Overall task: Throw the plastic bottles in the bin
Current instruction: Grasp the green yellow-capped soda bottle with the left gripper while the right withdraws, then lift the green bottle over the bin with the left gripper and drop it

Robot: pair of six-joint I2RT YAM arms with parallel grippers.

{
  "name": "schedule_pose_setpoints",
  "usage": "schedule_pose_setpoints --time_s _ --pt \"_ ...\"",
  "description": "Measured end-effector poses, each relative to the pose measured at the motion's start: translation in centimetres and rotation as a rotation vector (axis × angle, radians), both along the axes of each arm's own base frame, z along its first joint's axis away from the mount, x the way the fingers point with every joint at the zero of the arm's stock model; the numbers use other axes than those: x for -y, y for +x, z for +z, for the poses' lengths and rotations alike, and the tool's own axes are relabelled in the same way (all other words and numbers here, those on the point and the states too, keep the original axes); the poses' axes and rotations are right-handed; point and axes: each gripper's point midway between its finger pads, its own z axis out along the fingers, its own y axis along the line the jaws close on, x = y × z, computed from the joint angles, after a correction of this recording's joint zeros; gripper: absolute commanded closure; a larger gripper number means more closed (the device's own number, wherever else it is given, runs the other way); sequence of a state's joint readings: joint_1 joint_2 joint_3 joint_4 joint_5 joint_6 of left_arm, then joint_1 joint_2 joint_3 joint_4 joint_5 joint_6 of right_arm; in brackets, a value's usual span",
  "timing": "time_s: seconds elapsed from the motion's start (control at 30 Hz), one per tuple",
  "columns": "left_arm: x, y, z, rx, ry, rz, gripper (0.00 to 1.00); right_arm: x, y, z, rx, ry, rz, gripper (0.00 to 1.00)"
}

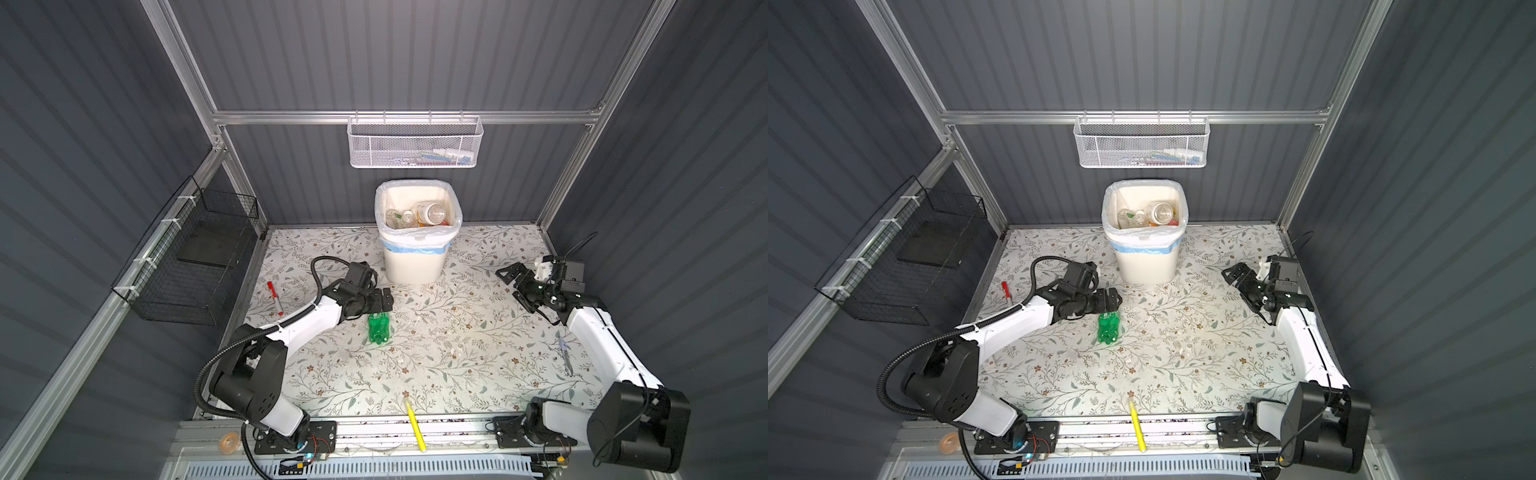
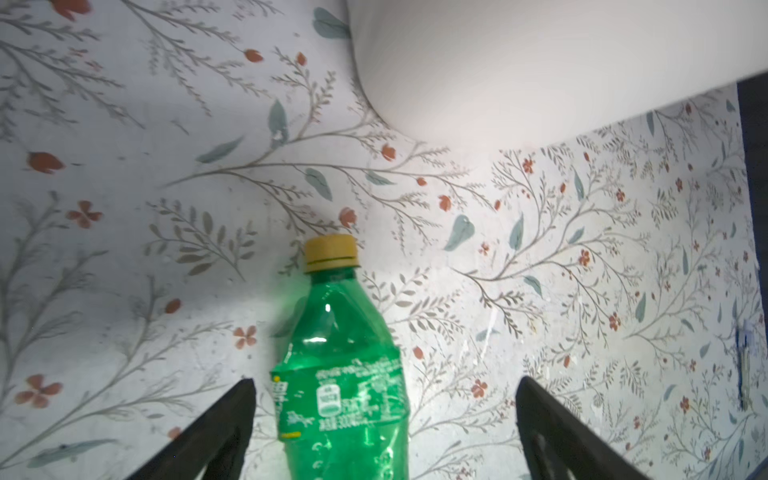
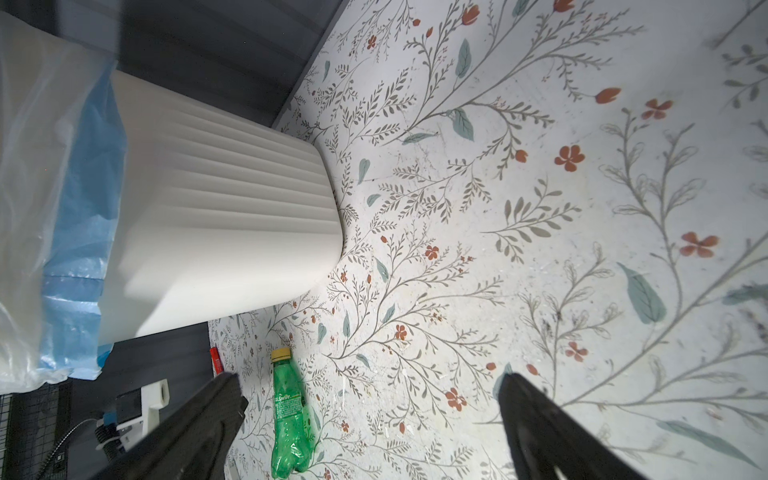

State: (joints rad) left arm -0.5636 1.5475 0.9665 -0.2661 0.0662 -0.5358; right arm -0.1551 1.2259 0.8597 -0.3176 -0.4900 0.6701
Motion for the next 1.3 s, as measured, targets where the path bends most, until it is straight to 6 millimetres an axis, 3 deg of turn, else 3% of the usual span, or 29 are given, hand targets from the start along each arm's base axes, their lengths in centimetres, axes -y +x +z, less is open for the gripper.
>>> schedule_pose_setpoints --time_s 0.2,0.33,0.6,0.83,0.93,1.03,1.07,1.13,1.17,1.2,1.3 --pt "-1.1 -1.8 -4.3 -0.105 0.066 0.028 0.03 -0.1 -0.4 -1.3 -0.027 0.007 0.003 0.01" --pt "-1.1 -1.8 -6.1 -0.142 0.085 0.039 0.12 -0.1 -0.6 -1.8 -0.034 0.007 0.003 0.01" --pt "-0.6 -1.2 -6.2 -0.129 0.050 0.053 0.40 -0.3 -1.6 -3.6 -0.078 0.013 0.003 0.01" --pt "-2.1 -2.7 -6.0 -0.127 0.060 0.095 0.49 -0.3 -1.3 -3.8 -0.074 0.012 0.006 0.01" --pt "-3.3 -2.6 -4.6 -0.112 0.088 0.117 0.49 -0.3 -1.3 -4.3 -0.086 0.017 0.008 0.01" --pt "-3.7 0.4 0.7 -0.030 0.056 0.139 0.49 -0.4 -1.4 -4.5 -0.090 0.022 0.012 0.01" --pt "-3.5 2.4 4.0 0.038 0.028 0.146 0.47 -0.4 -1.3 -4.4 -0.088 0.023 0.013 0.01" --pt "-2.7 6.9 13.4 0.235 -0.049 0.148 0.35 -0.5 -1.3 -4.3 -0.082 0.025 0.016 0.01" --pt "-2.1 9.0 19.8 0.372 -0.104 0.141 0.23 -0.5 -1.2 -4.3 -0.076 0.027 0.018 0.01" --pt "-1.6 10.5 26.4 0.517 -0.161 0.130 0.02 -0.6 -1.2 -4.3 -0.073 0.030 0.018 0.01" --pt "-0.2 11.0 43.6 0.904 -0.318 0.075 0.00 -0.7 -1.3 -4.6 -0.073 0.043 0.020 0.01"
